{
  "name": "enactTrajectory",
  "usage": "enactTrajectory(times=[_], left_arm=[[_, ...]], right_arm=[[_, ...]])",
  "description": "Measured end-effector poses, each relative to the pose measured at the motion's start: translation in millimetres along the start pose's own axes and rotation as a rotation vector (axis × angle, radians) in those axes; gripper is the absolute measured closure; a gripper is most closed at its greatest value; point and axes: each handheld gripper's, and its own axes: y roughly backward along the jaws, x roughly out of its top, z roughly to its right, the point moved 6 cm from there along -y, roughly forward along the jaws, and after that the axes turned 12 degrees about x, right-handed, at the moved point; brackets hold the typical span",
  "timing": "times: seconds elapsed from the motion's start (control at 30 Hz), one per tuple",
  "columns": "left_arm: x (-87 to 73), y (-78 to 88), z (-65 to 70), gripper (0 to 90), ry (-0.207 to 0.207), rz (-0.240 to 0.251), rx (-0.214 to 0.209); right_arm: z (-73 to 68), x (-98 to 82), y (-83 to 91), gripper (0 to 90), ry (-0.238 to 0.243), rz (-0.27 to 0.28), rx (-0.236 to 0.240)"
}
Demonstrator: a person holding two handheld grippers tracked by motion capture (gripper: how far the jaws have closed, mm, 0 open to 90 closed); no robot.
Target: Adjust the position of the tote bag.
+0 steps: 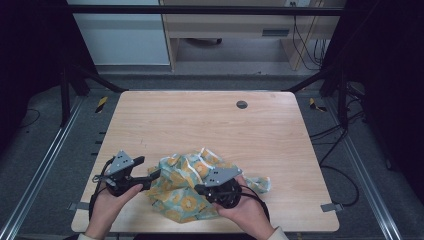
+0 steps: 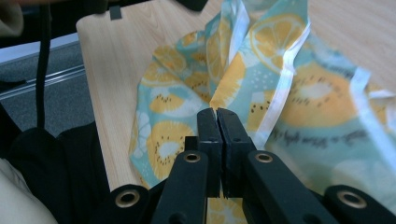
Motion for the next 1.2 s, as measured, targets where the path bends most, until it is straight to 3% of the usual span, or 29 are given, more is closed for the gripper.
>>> enactTrajectory(times=[0.23, 0.33, 0.43, 0.57, 0.7, 0.8, 0.87, 1.07, 1.2], left_arm=[[39.7, -0.6, 27.8, 20.7, -0.033, -0.009, -0.093], [49.4, -6.6, 42.1, 21.2, -0.055, -0.019, -0.109], [51.6, -13.6, 54.8, 31.2, -0.098, -0.028, -0.116], [44.6, -17.1, 64.3, 46.2, -0.11, -0.061, -0.123], [36.8, -14.1, 69.4, 63.8, -0.156, -0.062, -0.118], [31.2, -13.4, 70.4, 79.8, -0.15, -0.063, -0.133], [26.8, -12.1, 70.3, 85.7, -0.142, -0.056, -0.141], [6.0, -4.5, 72.6, 87.9, -0.089, -0.027, -0.175], [-6.6, -4.3, 73.4, 88.5, -0.104, -0.035, -0.176]], right_arm=[[-3.3, -12.2, -10.1, 87.2, -0.004, -0.023, 0.007], [-4.7, -14.8, -11.2, 87.2, -0.005, -0.019, 0.006], [-5.4, -18.2, -12.9, 86.7, -0.009, -0.025, 0.003], [-5.4, -20.7, -12.9, 85.5, -0.016, -0.023, 0.009], [-4.1, -23.8, -13.3, 85.2, -0.022, -0.029, 0.012], [-3.6, -25.8, -13.5, 84.3, -0.025, -0.03, 0.013], [-4.1, -27.5, -12.7, 83.4, -0.027, -0.03, 0.011], [-6.0, -36.1, -5.3, 72.9, -0.031, -0.026, 0.008], [-5.7, -39.7, 2.2, 65.8, -0.048, 0.003, -0.013]])
